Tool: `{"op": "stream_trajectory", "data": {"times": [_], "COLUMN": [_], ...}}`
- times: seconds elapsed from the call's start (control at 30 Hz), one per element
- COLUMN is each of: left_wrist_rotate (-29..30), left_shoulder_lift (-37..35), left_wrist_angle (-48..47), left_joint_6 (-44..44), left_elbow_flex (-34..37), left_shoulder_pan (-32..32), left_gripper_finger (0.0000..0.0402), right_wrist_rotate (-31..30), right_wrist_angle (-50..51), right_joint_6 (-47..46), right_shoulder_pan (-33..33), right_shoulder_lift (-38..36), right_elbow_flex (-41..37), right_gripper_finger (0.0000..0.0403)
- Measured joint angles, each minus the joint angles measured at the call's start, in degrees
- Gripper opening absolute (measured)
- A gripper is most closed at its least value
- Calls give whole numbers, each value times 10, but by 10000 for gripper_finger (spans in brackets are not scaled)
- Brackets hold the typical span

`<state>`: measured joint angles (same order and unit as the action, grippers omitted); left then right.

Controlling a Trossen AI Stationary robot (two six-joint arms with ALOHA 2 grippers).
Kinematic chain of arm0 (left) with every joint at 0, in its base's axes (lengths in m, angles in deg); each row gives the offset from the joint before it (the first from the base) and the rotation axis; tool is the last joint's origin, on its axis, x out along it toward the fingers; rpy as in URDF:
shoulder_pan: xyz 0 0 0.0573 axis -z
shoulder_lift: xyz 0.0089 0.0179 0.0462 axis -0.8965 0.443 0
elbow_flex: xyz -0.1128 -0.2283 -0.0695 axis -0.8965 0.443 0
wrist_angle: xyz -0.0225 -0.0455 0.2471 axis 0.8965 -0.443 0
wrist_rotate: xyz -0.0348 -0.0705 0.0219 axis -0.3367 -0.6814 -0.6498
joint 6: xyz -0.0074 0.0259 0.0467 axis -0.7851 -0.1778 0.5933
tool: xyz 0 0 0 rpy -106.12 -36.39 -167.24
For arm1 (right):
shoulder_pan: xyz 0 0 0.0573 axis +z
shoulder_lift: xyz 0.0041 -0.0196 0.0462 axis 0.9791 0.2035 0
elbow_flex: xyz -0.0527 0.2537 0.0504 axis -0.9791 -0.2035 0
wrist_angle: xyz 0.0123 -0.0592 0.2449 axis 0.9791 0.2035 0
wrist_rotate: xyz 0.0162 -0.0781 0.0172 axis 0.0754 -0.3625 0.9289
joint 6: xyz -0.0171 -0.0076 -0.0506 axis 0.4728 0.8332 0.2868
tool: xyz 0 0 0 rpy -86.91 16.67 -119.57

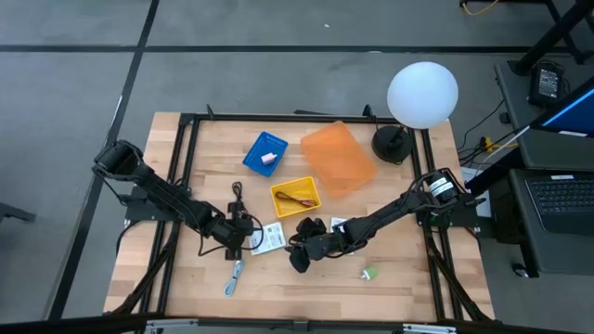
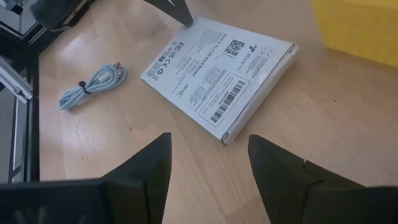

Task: Pick and place items into bin
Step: Put the white card reader box into the orange bin

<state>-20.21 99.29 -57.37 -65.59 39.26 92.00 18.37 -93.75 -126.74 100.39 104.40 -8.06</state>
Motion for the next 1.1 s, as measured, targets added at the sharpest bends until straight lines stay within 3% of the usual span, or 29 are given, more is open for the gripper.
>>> {"op": "stream_trajectory", "data": {"times": [0.43, 1.1], "left_wrist_rotate": [-2, -6], "left_shoulder_lift": [-22, -25], "left_wrist_angle": [-6, -31], "left_joint_6": [28, -1], "left_elbow_flex": [-13, -15], "left_shoulder_pan": [0, 2], "left_gripper_finger": [3, 3], "right_wrist_rotate": [0, 0], "right_wrist_angle": [1, 10], "right_joint_6": [1, 5], "right_shoulder_pan": [-2, -2], "right_shoulder_lift": [0, 0], "right_elbow_flex": [0, 0], "right_gripper_finger": [193, 193]}}
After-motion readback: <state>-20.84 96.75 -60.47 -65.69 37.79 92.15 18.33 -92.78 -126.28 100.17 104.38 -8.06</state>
